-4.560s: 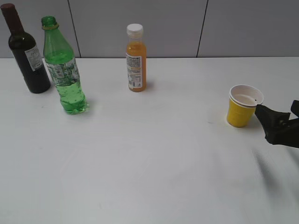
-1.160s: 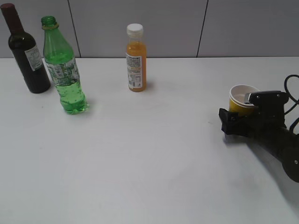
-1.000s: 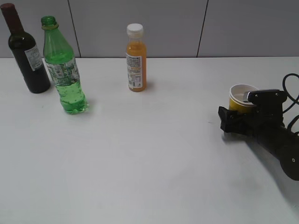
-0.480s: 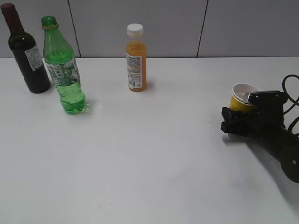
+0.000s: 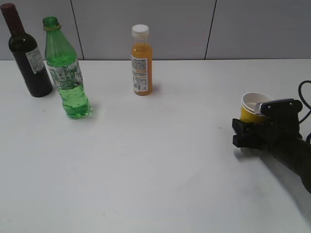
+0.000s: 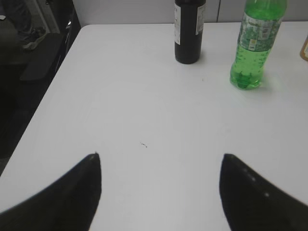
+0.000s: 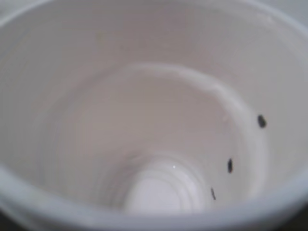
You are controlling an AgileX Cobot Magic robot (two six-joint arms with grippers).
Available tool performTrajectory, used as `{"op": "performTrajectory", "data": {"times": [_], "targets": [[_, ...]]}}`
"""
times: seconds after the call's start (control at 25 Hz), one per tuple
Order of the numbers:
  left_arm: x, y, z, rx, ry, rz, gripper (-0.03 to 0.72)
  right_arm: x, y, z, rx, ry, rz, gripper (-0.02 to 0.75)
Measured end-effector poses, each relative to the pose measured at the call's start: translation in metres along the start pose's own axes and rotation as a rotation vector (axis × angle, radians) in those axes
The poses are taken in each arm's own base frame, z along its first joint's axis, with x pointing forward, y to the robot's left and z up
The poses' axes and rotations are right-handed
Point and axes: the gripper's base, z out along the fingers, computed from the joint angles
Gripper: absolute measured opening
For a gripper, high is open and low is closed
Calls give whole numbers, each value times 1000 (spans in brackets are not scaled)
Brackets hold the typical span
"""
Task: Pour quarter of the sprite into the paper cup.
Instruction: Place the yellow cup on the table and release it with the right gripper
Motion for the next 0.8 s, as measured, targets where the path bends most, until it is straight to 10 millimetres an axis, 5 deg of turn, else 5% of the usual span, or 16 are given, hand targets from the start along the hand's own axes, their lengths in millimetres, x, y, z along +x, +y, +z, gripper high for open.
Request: {"op": "performTrajectory", "data": {"times": [0.56,0.8], "targets": [[0,0,0,0,0,0,583,-27,42,-6,-477,-75,-179,447],[0,0,0,0,0,0,583,-43,79,4,-769,-137,-282,447]]}}
